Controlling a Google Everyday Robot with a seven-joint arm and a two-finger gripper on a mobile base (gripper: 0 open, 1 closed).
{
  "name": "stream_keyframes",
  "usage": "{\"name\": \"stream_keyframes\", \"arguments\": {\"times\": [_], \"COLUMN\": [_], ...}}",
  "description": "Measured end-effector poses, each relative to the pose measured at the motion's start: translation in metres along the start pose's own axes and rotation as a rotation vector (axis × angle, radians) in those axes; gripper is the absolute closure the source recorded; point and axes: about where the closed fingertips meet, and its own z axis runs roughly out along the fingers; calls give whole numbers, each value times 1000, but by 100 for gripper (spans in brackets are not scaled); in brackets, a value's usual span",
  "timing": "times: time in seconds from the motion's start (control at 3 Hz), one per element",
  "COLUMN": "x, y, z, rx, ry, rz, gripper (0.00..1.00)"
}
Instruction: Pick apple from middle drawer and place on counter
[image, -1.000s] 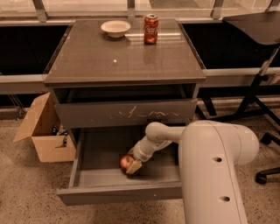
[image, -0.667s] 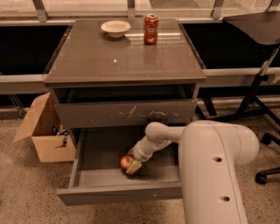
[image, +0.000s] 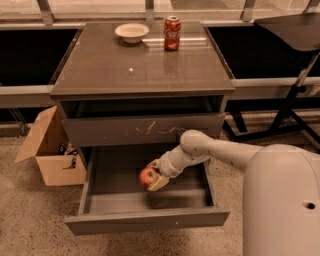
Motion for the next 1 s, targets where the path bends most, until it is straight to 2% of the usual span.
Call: {"name": "stream_keyframes", "arguments": {"times": [0.33, 0.67, 1.0], "x": [-19, -19, -46], "y": [12, 12, 25], "z": [-42, -42, -58], "rx": [-3, -2, 6], "ry": [-91, -90, -56], "rz": [-90, -89, -112], "gripper": [100, 100, 100]}}
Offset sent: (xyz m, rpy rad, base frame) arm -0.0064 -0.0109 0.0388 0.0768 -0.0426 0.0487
